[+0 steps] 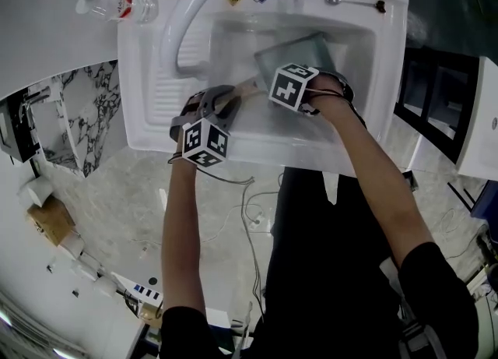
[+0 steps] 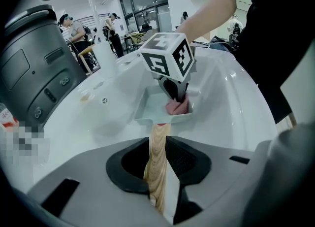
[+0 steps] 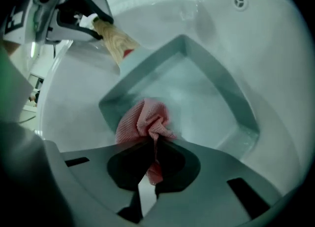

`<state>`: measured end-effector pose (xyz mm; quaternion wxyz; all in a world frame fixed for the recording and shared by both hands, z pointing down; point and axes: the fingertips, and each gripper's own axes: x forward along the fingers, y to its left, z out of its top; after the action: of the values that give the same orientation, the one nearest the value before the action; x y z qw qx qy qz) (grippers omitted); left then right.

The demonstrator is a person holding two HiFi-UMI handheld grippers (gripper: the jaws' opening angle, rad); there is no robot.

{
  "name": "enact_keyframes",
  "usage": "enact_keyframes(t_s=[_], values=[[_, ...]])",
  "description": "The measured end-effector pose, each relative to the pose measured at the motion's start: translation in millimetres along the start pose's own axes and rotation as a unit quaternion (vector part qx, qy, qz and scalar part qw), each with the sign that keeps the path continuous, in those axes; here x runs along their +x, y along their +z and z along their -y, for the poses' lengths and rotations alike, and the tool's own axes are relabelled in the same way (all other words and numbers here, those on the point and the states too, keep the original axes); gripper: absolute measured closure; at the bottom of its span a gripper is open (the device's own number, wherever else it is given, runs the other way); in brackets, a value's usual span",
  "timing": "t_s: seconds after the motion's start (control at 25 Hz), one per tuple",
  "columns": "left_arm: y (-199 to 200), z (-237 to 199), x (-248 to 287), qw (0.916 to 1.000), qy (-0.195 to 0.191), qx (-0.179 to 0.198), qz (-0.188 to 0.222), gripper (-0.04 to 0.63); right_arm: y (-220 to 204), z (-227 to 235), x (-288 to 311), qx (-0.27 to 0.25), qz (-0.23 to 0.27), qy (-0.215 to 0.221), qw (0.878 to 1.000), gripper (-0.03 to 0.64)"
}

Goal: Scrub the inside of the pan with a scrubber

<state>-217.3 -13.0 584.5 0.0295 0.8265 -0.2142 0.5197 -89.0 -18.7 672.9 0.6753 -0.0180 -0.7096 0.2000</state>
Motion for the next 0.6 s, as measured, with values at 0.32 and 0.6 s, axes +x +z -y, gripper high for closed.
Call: enact_keyframes(t_s=[0.32, 0.6], values=[[1, 0, 0, 0.9999, 0.003, 0.014, 0.005, 0.489, -55, 52, 5, -0.011, -0.092, -0.083, 0.992, 0.580], [1, 1, 0, 0.9998, 0.005, 0.021, 0.006, 0.495, -32, 86, -7, 0.033, -0.026, -0.145, 0.988, 0.580]])
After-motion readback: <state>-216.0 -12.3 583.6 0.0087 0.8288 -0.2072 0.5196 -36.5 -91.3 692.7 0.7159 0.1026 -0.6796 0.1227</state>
